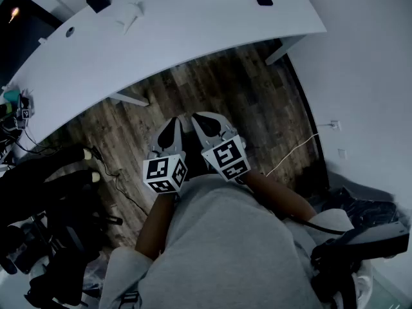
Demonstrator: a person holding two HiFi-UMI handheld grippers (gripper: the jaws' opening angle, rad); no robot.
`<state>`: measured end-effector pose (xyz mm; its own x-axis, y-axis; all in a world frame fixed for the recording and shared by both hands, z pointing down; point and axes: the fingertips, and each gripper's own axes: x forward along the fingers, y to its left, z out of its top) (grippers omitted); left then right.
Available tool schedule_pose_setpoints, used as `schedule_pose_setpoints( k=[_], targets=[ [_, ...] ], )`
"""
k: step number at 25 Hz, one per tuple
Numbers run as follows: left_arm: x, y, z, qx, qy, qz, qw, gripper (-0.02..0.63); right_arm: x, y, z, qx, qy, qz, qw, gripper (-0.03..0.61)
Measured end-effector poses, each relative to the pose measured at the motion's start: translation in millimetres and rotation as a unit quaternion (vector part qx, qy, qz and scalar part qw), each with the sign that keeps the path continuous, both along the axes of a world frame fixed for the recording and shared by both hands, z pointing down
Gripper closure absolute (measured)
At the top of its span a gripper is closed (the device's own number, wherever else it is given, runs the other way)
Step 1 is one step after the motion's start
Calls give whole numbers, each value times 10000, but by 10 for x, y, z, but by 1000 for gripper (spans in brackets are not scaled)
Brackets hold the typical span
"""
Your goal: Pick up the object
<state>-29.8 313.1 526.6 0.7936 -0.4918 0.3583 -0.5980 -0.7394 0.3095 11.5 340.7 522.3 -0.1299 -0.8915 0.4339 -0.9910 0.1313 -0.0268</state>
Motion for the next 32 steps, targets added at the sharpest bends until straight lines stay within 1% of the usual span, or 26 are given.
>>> schedule_pose_setpoints(
  k=[2, 4, 9, 12, 16, 18, 21, 24, 27, 32],
  targets=[
    [-102, -217, -66, 224, -231, 140, 9994, 614, -115, -205, -87, -32, 98, -45, 9999, 578],
    [-169, -437, -100, 364, -388, 242, 9983, 614, -189, -429, -162, -50, 233, -105, 9997, 578],
    [-182, -936, -46, 184, -371, 353, 9985, 614, -193, -985, -212, -161, 431, -127, 9989, 578],
    [-246, -1232, -29, 206, -441, 442, 9978, 614, -255, -1297, -200, -250, 590, -179, 9978, 578],
    [-407, -1543, 20, 212, -581, 382, 9974, 614, -361, -1578, -193, -409, 718, -414, 9957, 578],
    [-460, -1670, 55, 286, -713, 358, 9964, 614, -365, -1688, -171, -484, 698, -558, 9948, 578],
    [-477, -1911, 119, 489, -897, 343, 9942, 614, -318, -1894, -122, -533, 580, -612, 9950, 578],
    [-523, -2009, 232, 409, -971, 275, 9941, 614, -324, -1973, -38, -622, 576, -700, 9939, 578],
    [-488, -2178, 260, 417, -1031, 192, 9936, 614, -276, -2156, 35, -589, 480, -808, 9938, 578],
    [-388, -2610, 288, 626, -1405, 18, 9881, 614, -148, -2672, 112, -455, 399, -1092, 9922, 578]
  ],
)
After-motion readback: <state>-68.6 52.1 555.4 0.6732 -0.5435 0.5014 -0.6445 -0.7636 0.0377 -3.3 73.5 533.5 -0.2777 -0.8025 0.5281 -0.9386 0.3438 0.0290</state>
